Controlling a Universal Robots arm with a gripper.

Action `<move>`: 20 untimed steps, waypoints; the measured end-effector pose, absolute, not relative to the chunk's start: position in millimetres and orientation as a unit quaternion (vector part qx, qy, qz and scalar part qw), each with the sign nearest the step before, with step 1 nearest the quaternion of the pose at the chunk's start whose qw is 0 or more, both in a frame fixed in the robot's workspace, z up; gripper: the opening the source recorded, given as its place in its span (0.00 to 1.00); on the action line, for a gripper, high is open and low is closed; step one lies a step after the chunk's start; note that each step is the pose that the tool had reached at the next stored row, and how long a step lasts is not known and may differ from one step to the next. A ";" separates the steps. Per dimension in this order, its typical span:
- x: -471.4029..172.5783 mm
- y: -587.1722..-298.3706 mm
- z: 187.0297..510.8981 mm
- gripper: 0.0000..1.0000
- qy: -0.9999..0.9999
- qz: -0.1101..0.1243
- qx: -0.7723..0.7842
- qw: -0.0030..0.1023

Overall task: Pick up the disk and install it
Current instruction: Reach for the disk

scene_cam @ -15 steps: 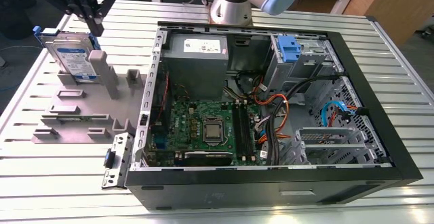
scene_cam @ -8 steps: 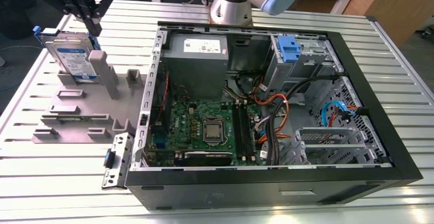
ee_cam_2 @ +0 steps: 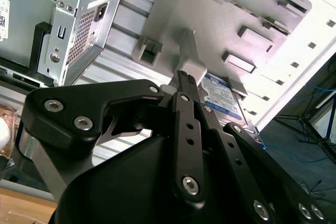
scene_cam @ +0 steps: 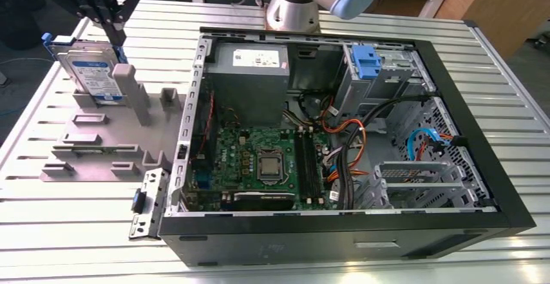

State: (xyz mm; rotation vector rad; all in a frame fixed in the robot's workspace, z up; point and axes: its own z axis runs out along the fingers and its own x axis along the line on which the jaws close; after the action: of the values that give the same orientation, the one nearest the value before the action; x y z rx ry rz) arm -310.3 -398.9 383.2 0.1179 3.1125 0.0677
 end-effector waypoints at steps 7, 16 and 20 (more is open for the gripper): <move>-314.1 -398.9 383.1 0.11 0.999 0.022 0.038 0.013; -319.0 -398.9 383.0 0.11 0.999 0.022 0.038 0.013; -320.9 -398.9 382.9 0.11 0.999 0.022 0.038 0.013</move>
State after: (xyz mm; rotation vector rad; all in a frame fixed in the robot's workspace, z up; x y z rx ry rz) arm -320.9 -398.9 382.9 0.1180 3.1125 0.0676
